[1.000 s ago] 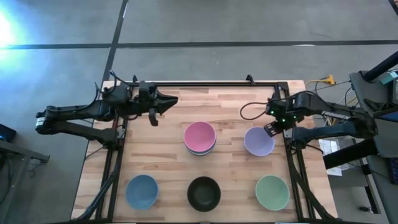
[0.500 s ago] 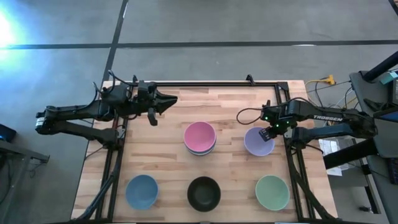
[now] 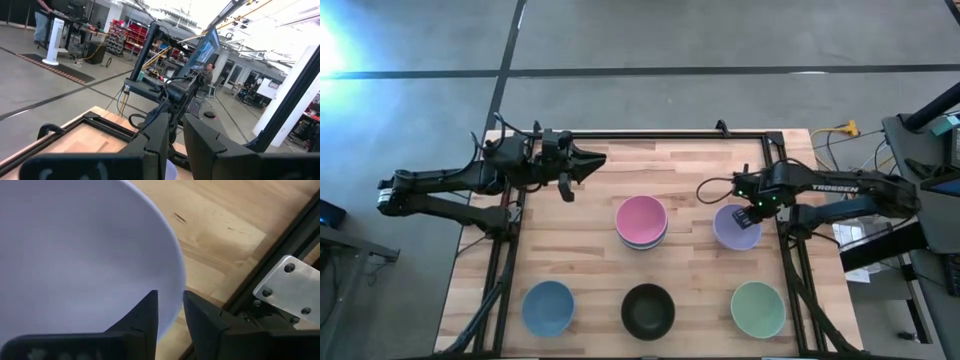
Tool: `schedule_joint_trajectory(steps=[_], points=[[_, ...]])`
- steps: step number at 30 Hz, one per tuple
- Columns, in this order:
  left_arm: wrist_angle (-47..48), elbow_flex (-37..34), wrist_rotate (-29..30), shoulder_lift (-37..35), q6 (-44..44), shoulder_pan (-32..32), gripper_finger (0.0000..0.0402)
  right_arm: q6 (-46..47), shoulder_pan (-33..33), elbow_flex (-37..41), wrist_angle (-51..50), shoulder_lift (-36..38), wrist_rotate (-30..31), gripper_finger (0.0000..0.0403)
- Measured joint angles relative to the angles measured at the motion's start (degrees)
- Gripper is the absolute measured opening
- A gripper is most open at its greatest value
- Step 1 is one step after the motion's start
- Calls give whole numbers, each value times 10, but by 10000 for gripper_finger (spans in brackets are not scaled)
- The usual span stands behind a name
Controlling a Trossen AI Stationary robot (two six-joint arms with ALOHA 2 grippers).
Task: Nest bowls inside each other
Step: Stack the purple bowl on top of the pink bowl
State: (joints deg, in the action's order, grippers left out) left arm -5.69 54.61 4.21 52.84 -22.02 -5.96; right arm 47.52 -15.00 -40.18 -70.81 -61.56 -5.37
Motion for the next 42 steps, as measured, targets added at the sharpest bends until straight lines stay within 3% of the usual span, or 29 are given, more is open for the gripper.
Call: schedule_joint_trajectory(steps=[20,31,42], points=[[1,-1,3,-3,-1,0,44,4,0,-4,30,-24,-14,88],[1,-2,2,-3,4,0,44,-36,0,2,106,-24,-82,15],[2,-3,-2,-2,4,0,44,-45,0,-15,108,-24,-116,10]])
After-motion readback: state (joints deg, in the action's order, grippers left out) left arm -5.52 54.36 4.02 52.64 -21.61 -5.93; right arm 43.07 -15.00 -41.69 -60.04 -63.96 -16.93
